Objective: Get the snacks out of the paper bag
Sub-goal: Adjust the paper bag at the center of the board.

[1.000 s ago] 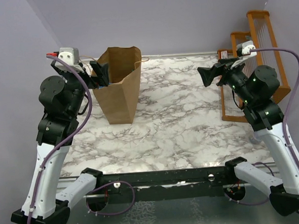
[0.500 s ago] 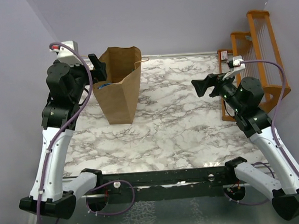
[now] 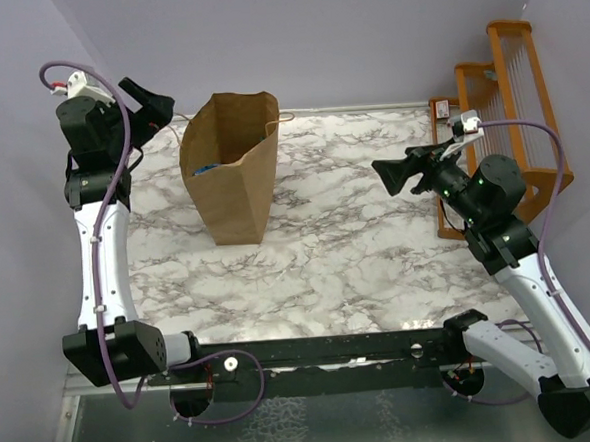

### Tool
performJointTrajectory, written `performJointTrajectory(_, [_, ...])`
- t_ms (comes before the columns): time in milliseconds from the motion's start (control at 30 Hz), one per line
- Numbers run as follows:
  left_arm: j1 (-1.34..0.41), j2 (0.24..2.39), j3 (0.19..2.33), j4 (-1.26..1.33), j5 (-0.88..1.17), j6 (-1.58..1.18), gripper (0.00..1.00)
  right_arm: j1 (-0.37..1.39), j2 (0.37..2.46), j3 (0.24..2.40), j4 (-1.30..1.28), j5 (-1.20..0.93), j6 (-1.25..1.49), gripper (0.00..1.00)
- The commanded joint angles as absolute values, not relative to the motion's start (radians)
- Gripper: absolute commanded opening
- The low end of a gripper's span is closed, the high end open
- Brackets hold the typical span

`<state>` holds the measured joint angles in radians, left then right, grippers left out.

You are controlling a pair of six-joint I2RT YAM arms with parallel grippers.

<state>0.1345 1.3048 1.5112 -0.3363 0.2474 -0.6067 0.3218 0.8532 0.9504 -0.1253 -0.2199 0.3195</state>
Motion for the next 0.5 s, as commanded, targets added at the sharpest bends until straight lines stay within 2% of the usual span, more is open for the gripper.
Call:
performJointTrajectory(0, [0.217,1.307,1.411,-0.142,0.486,-0.8,0.89,0.331,0.833,0.962,-0.092,-0.259,0.332,0.99])
performJointTrajectory(100, [0.264,1.306,1.327,-0.058,0.567,-0.844,0.79,0.331,0.83,0.961,-0.084,-0.261,0.33,0.99])
performJointTrajectory(167, [0.273,1.296,1.288,-0.025,0.586,-0.832,0.76,0.332,0.83,0.959,-0.077,-0.262,0.329,0.99])
performJointTrajectory(367, [0.279,1.267,1.204,0.01,0.595,-0.794,0.77,0.333,0.844,0.96,-0.06,-0.275,0.335,0.99])
performJointTrajectory(467, [0.279,1.287,1.192,0.015,0.587,-0.798,0.73,0.333,0.849,0.962,-0.06,-0.279,0.335,0.99])
